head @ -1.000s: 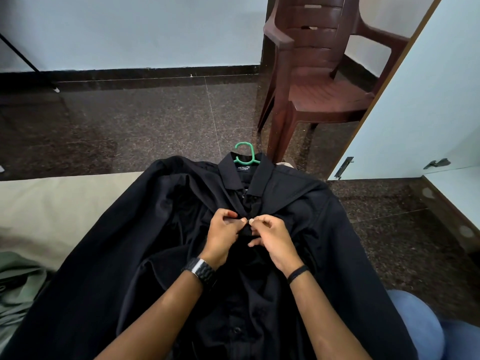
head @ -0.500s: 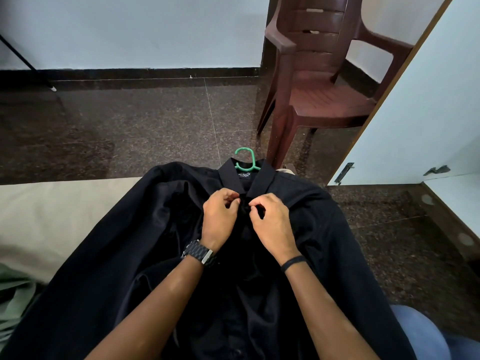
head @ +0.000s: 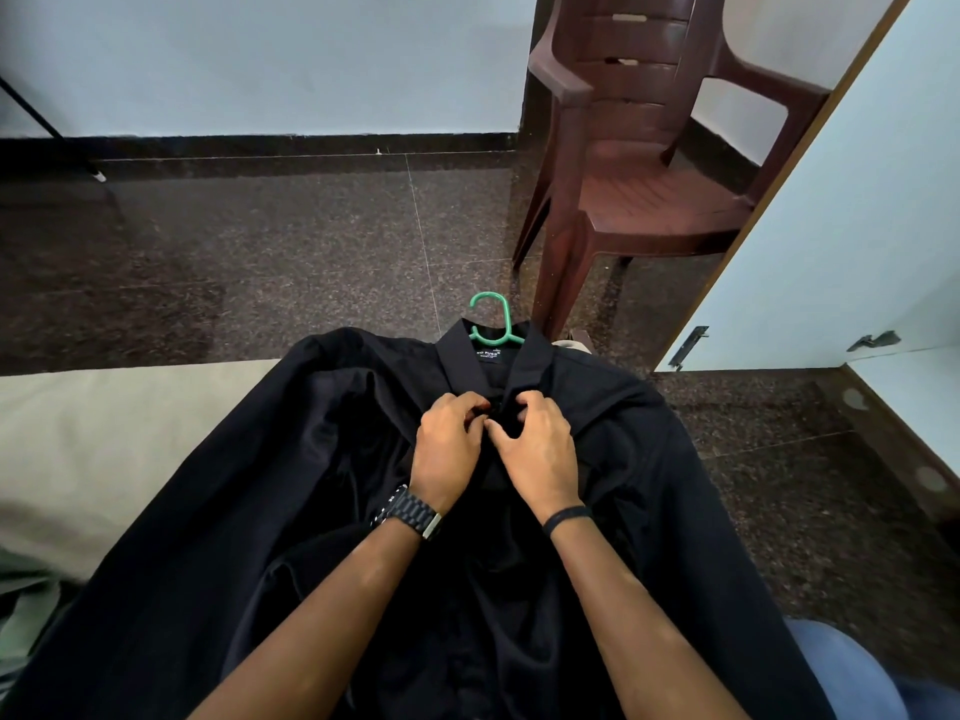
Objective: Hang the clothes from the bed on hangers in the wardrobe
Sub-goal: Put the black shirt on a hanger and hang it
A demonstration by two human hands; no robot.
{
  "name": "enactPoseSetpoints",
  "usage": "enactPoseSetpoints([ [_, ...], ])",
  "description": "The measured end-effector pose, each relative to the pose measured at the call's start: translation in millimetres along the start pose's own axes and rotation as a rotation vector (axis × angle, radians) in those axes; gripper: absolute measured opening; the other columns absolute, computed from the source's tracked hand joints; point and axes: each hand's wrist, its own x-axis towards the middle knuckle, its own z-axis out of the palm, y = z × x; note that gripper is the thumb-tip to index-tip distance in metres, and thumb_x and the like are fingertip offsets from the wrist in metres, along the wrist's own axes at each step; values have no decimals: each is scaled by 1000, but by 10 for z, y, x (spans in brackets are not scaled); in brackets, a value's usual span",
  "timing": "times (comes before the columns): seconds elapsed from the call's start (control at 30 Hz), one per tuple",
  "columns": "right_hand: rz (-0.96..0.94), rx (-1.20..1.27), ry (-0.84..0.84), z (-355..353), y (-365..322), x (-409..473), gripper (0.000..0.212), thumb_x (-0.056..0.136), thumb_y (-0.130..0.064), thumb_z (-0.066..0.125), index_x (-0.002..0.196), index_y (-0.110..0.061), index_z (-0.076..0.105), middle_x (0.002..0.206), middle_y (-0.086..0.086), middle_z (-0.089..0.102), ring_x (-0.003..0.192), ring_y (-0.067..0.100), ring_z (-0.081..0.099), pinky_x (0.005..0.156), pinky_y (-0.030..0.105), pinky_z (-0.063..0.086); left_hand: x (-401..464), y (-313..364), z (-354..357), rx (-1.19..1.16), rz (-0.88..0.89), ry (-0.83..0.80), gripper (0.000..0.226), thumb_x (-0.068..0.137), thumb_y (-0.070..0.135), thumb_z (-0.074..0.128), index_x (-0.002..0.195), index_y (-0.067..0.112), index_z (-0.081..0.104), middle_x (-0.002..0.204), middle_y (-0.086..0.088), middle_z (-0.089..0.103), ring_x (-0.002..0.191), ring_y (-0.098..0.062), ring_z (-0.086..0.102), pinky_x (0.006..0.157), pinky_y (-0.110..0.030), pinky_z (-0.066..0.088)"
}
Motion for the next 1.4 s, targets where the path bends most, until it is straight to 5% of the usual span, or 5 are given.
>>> enactPoseSetpoints([
  [0.57,339,577,26,7,-72,82,22,92,-10,51,95,-10,72,76,-6,65,64,1,61,62,14,46,57,-69,32,-12,90,-50,19,89,6,61,105,11,69,94,5,50,81,-13,57,79,-26,50],
  [0.7,423,852,-37,-22,-150,182,21,91,-7,56,104,-14,71,95,0,69,93,13,63,78,21,47,101,-8,63,28,78,-45,9,88,6,59,95,9,64,87,6,49,74,-14,53,71,-31,48],
  [0.9,297,603,-49,-27,-139,207,32,74,-48,76,93,-24,66,82,-6,66,86,7,60,63,10,39,137,32,46,-291,-85,-39,14,90,3,57,93,11,68,86,1,67,79,-9,61,68,-9,43],
  [1.2,-220,100,-148,-209,-73,219,40,83,-16,69,123,-15,61,104,2,58,92,16,60,88,30,50,161,96,-13,-817,-401,-148,14,95,0,51,93,-4,65,89,-18,64,82,-23,61,73,-31,54],
  [1.4,-365,66,104,-232,-78,200,14,91,-10,61,99,-5,72,92,6,64,86,19,59,80,26,47,168,243,-54,-1045,-530,-135,14,95,3,52,88,-1,64,78,-11,67,67,-15,68,61,-22,57],
])
